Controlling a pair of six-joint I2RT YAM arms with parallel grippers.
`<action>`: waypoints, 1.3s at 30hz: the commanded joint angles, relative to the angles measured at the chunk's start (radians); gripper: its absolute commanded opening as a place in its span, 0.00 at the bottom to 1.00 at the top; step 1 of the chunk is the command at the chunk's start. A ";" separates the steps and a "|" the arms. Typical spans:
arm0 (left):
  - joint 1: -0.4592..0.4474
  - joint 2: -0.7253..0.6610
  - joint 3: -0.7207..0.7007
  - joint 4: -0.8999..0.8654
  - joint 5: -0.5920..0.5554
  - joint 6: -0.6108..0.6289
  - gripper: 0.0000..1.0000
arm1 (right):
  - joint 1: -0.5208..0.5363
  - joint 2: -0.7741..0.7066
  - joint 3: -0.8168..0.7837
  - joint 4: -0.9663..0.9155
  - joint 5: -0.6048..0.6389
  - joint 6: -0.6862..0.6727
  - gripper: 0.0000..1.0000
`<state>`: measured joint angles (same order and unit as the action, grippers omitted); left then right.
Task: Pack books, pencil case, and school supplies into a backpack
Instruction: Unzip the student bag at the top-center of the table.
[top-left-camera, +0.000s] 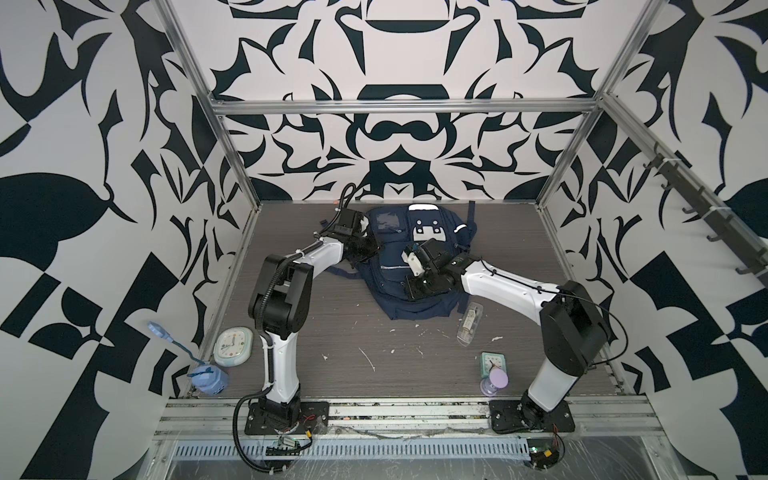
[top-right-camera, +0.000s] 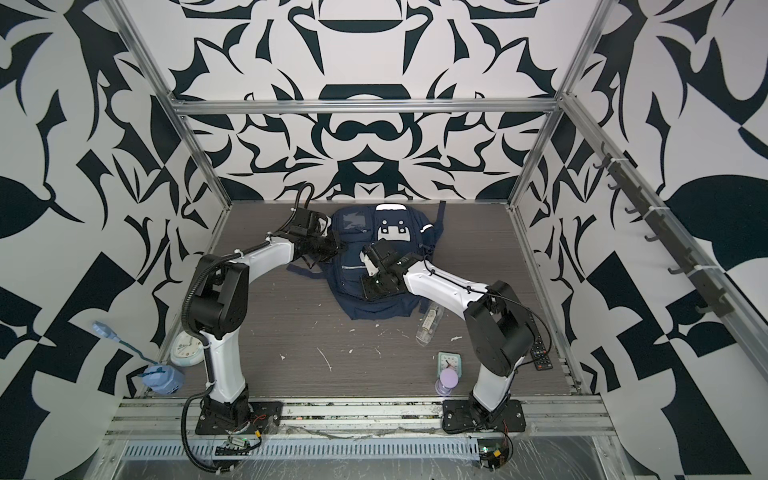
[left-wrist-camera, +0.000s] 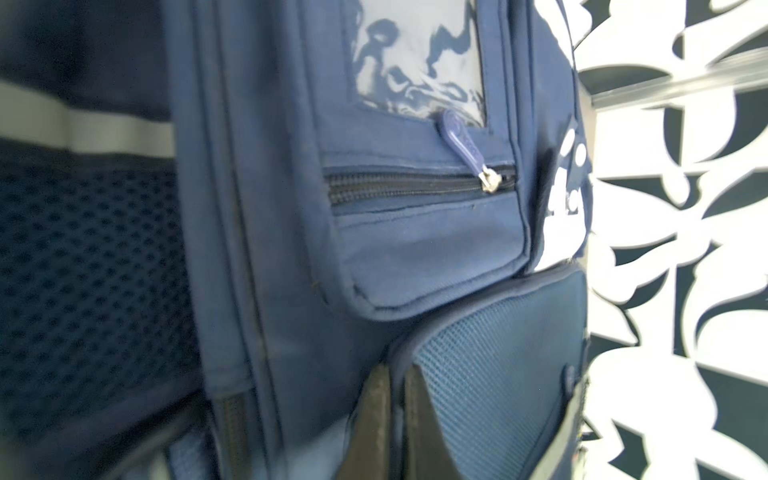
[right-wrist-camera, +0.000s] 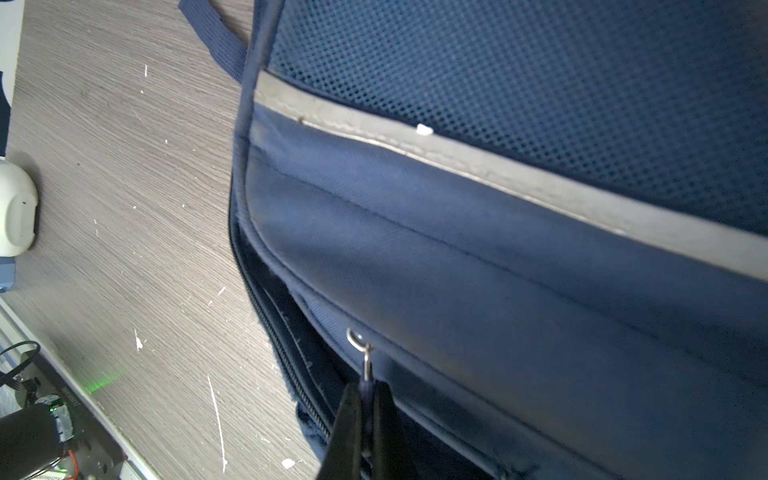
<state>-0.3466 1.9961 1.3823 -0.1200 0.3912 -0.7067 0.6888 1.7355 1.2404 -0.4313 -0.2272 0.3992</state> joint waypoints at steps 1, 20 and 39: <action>0.070 -0.054 -0.109 0.048 0.020 -0.073 0.00 | 0.003 -0.030 0.008 -0.004 0.013 0.002 0.00; 0.118 -0.303 -0.544 0.398 -0.034 -0.377 0.00 | 0.079 0.079 0.117 -0.021 -0.038 -0.034 0.00; 0.086 -0.297 -0.500 0.396 -0.061 -0.397 0.00 | 0.182 0.283 0.441 -0.031 -0.047 0.083 0.00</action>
<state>-0.2428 1.6920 0.8616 0.2649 0.3080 -1.0851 0.8597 2.0174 1.6112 -0.5167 -0.2646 0.4301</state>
